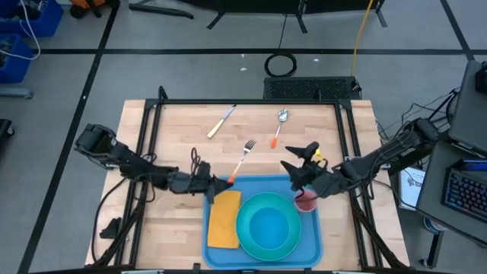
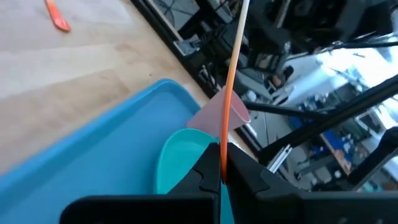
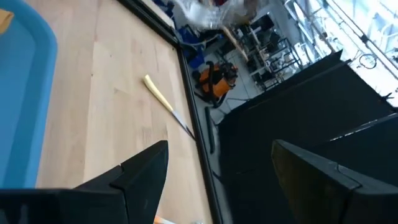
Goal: Set up tray
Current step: Put the orange fork on top of the yellow table napkin
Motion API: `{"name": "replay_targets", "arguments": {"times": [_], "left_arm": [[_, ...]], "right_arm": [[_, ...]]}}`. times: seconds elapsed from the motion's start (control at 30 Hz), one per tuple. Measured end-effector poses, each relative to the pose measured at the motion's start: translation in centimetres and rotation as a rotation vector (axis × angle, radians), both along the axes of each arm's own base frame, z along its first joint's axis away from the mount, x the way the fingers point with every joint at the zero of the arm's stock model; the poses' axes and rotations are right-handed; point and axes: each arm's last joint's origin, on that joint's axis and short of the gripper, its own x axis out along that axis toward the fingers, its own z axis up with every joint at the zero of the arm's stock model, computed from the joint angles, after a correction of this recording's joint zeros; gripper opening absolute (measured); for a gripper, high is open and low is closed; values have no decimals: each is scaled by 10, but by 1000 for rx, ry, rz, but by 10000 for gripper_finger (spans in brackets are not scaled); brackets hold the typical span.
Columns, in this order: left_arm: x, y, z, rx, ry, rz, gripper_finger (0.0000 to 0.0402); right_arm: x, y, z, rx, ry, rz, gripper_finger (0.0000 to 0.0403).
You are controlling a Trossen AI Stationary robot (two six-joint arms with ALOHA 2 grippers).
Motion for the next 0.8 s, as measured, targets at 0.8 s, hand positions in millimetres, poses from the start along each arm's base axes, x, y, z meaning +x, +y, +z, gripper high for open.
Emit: {"name": "replay_targets", "arguments": {"times": [0.8], "left_arm": [[-19,-104,0,-203,-83,162,7]], "right_arm": [[-2,-3,3,-116,-188,67,279]]}}
